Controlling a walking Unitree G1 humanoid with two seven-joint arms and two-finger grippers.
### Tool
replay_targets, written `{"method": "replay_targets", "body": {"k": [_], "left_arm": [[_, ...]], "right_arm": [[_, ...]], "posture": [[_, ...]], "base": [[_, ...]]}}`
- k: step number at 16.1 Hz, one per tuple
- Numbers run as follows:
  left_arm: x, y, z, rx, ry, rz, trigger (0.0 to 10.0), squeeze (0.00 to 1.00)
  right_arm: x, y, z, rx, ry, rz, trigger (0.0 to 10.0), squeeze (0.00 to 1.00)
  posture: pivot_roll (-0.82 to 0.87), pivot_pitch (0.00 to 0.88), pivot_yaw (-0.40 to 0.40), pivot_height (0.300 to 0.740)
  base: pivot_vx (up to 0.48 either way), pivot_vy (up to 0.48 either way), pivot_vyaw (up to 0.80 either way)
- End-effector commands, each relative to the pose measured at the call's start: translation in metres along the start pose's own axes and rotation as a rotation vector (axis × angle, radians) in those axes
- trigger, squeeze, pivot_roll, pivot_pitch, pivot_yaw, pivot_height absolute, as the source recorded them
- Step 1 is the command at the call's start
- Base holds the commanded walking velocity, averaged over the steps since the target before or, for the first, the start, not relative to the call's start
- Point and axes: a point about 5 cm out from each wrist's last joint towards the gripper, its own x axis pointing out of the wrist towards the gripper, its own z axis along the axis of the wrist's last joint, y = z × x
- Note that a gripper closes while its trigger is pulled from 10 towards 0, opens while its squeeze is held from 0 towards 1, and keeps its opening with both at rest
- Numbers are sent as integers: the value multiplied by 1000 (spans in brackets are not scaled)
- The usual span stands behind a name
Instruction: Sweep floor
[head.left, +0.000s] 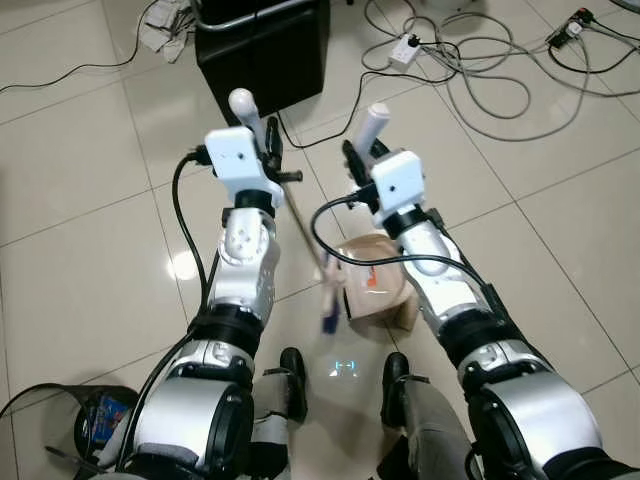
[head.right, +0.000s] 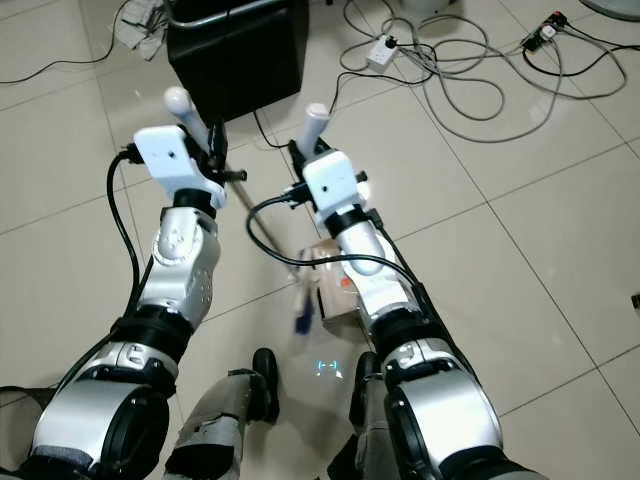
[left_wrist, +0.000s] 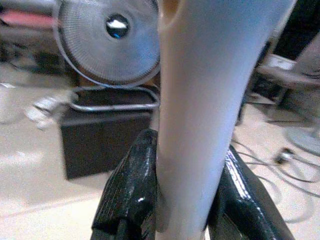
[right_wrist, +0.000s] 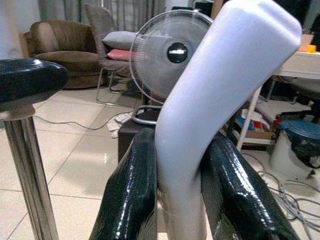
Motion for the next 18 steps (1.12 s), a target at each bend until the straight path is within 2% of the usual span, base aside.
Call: {"method": "replay_targets", "body": {"k": [1,3,6,8,10,14,16,18], "left_arm": [[4,-5,5,-110,-1,-46,10000,0],[8,0,14,-157,-3,-105,10000,0],[17,16,45,-94,-83,-235,10000,0],[26,33,72,-23,-168,-224,10000,0],[33,42,88,-29,-199,-227,10000,0],[35,33,99,-47,-201,-363,10000,0],[39,38,107,43,-217,-365,10000,0],[37,49,99,248,-197,-304,10000,0]], "right_arm": [[-23,5,-29,80,155,-30,10000,0],[-26,-3,-31,78,158,-52,10000,0],[-30,-17,-24,84,111,-75,10000,0],[-31,-27,-19,93,74,-85,10000,0],[-34,-31,-17,97,66,-84,10000,0],[-36,-34,-17,138,63,-102,10000,0],[-36,-36,-16,140,56,-117,10000,0],[-37,-34,-16,113,58,-119,10000,0]], "posture": [[72,351,90,740],[66,338,96,740],[65,317,95,740],[59,309,95,740],[59,296,94,740],[67,278,95,740],[74,273,104,740],[74,275,106,740]], "base": [[0,0,0],[0,0,0],[0,0,0],[0,0,0],[0,0,0],[0,0,0],[0,0,0],[0,0,0]]}}
